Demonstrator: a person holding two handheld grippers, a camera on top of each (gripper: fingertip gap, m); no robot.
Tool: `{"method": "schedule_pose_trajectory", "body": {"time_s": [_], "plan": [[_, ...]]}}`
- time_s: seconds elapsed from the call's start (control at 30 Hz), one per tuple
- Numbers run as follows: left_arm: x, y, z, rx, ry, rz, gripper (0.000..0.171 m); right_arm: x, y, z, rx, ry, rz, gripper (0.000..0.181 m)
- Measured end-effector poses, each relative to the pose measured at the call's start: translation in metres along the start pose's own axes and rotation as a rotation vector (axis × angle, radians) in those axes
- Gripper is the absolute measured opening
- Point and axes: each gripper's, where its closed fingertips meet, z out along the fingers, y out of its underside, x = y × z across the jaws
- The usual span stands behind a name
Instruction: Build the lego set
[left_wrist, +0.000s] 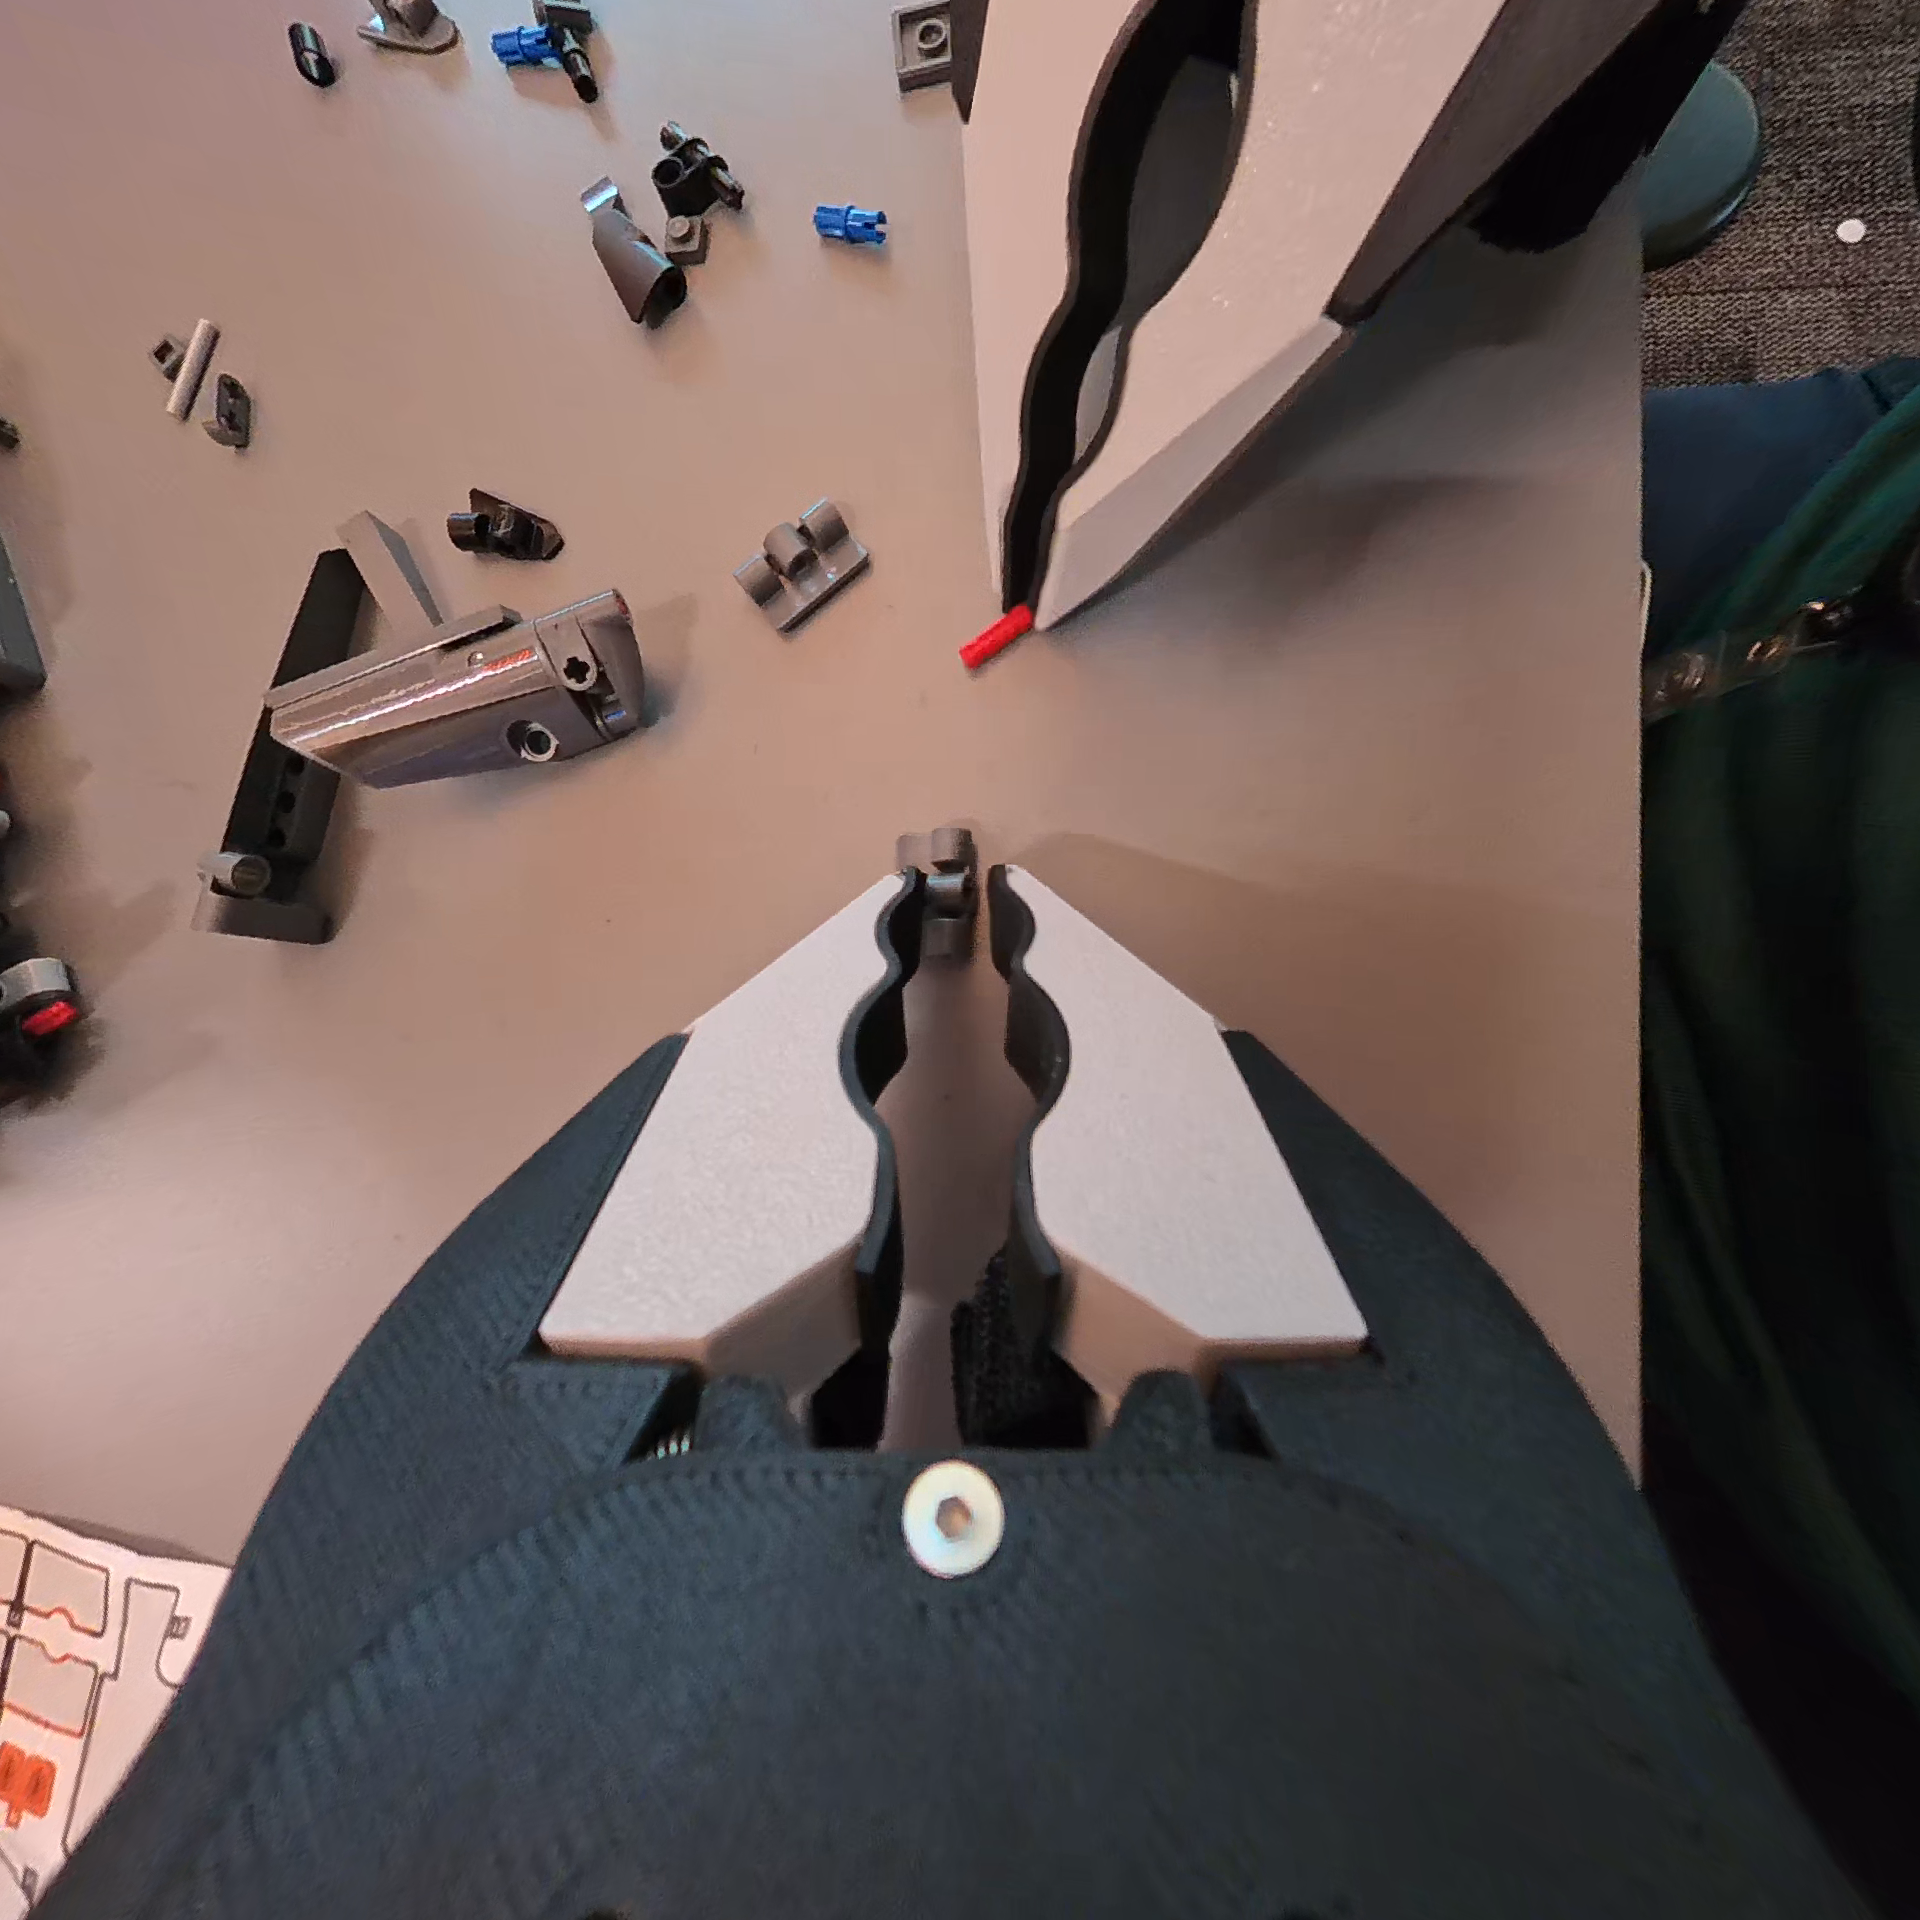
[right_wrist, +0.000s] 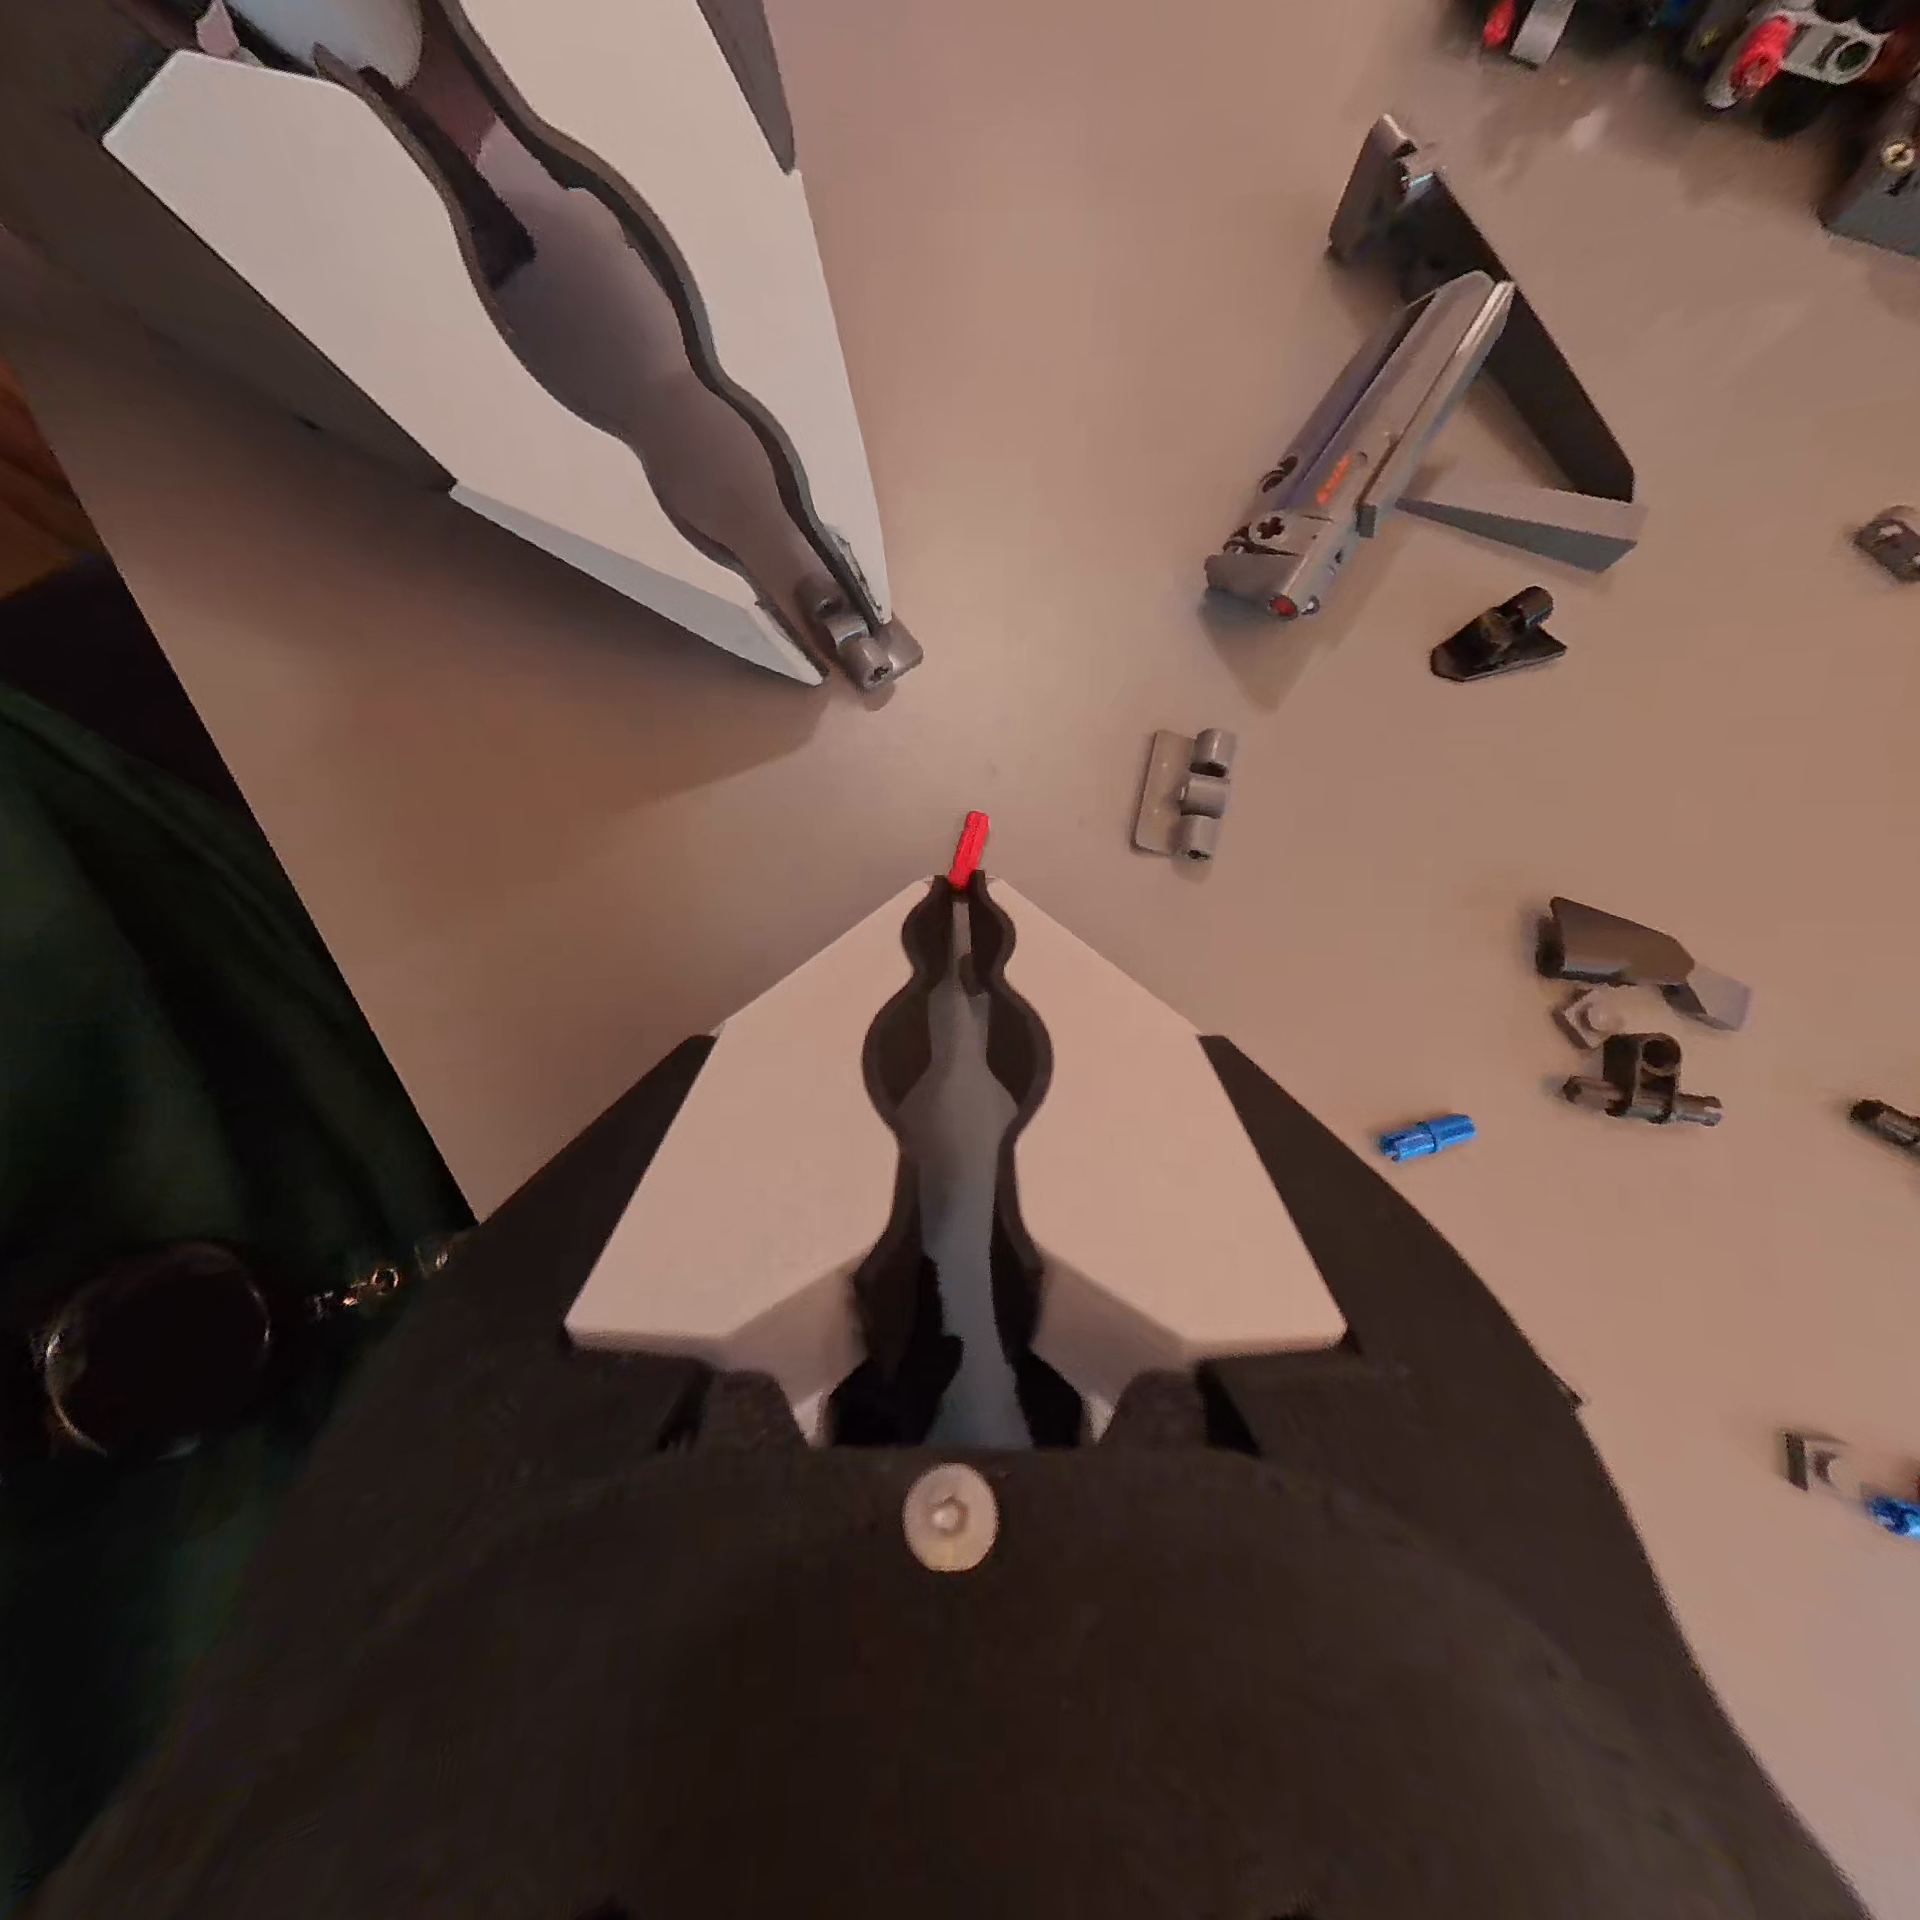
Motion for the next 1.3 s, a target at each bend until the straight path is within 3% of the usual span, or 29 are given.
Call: {"method": "schedule_pose_trajectory", "body": {"time_s": [0.37,0.53,0.77,0.93,1.3], "plan": [[-0.001,0.000,0.000,0.004,0.031,0.032,0.008,0.002,-0.008,-0.003,0.013,-0.070,-0.036,0.004],[-0.002,-0.001,0.000,0.013,0.041,0.024,0.008,0.039,0.004,-0.033,0.056,0.048,0.047,0.012],[-0.004,-0.005,0.005,0.008,0.050,0.037,0.008,0.081,0.012,-0.039,0.026,0.149,0.037,0.018],[-0.004,-0.005,0.005,0.009,0.051,0.031,0.008,0.091,0.018,-0.023,-0.030,0.125,0.018,0.014],[-0.005,-0.006,0.006,0.005,0.054,0.044,0.008,0.090,0.018,-0.023,-0.032,0.043,0.040,0.001]]}}
